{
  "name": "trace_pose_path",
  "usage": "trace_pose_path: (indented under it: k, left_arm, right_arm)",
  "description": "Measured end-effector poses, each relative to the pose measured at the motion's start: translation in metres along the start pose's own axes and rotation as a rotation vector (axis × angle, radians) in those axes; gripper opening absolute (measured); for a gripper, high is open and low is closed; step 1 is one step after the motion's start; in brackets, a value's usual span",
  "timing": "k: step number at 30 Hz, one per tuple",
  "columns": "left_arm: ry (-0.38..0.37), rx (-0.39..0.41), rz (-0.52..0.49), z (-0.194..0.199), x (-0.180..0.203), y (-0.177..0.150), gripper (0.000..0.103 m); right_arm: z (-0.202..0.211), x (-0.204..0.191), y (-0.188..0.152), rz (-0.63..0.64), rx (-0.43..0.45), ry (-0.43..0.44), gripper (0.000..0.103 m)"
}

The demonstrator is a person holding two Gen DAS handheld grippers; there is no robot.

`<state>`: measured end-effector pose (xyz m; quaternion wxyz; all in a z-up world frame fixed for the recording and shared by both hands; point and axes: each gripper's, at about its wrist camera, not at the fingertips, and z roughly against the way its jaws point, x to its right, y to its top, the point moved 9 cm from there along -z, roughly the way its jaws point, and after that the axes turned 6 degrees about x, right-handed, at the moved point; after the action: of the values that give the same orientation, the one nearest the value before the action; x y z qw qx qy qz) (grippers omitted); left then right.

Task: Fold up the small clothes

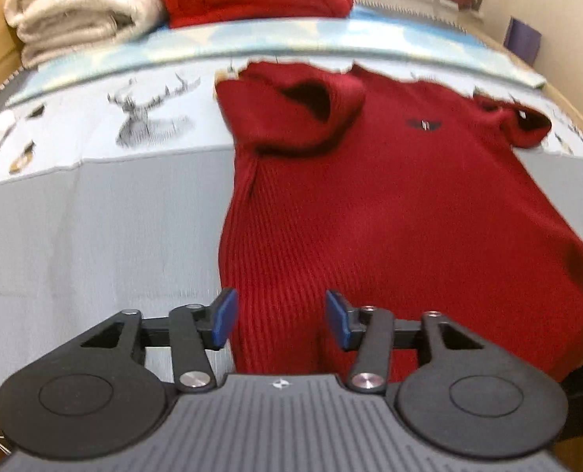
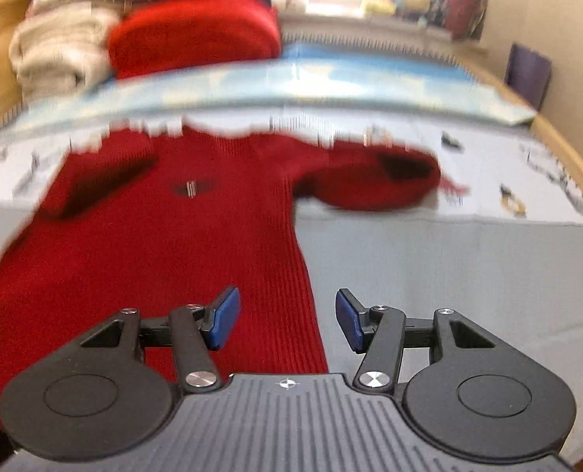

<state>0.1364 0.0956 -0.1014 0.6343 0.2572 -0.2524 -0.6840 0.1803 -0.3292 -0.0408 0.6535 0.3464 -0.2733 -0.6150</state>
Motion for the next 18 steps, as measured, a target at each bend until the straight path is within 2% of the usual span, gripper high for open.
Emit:
trace_pose_path:
  k: [1,3,5,8,12,14,16,18]
  left_arm:
    - [0.000,0.019,0.007,0.004,0.003,0.007,0.059]
    - [-0.006,0.066,0.022,0.011,0.009,0.021,0.073]
    - [-0.005,0.115,0.026,0.021,0.016,0.034,0.083]
    - [-0.011,0.155,0.028,0.035,0.025,0.060,0.083]
    - [0.009,0.265,-0.012,0.055,0.032,0.118,0.083]
    - [0.015,0.293,-0.018,0.055,0.034,0.150,0.084]
    - [0.028,0.290,-0.017,0.046,0.034,0.176,0.084]
    - [0.057,0.246,0.015,0.023,0.029,0.200,0.084]
  right_arm:
    - [-0.007,0.003,0.003,-0.016,0.026,0.003,0.057]
    - [-0.013,-0.001,0.012,-0.034,0.056,0.000,0.057]
    - [-0.019,-0.008,0.019,-0.027,0.073,-0.002,0.057]
    - [-0.026,-0.017,0.026,-0.018,0.080,0.013,0.057]
    - [-0.026,-0.030,0.035,-0.036,0.090,0.041,0.057]
    - [-0.031,-0.033,0.040,-0.040,0.096,0.045,0.057]
    - [-0.033,-0.037,0.045,-0.028,0.103,0.037,0.057]
    - [-0.035,-0.041,0.049,-0.021,0.107,0.029,0.057]
